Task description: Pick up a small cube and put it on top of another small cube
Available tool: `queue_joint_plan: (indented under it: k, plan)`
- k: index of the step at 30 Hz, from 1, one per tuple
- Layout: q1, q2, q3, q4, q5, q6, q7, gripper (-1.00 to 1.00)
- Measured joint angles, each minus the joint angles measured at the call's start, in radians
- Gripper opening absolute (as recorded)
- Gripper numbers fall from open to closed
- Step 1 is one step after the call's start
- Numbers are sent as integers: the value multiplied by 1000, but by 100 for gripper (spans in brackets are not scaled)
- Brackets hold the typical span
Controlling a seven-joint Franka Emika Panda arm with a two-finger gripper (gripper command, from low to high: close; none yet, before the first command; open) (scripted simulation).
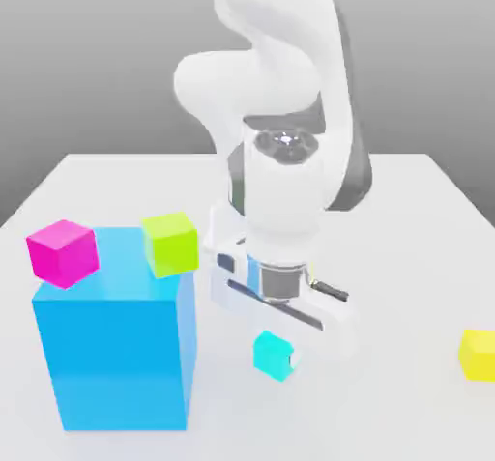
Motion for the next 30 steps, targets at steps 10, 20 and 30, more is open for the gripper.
queue_joint_plan:
  k: [10,20,30]
  plan:
    - [-39,-153,-7,132,69,-247,-511,-100]
    - [-132,-418,-92,202,55,-609,-583,-100]
    - [-229,-532,-110,143,-3,-688,-512,-100]
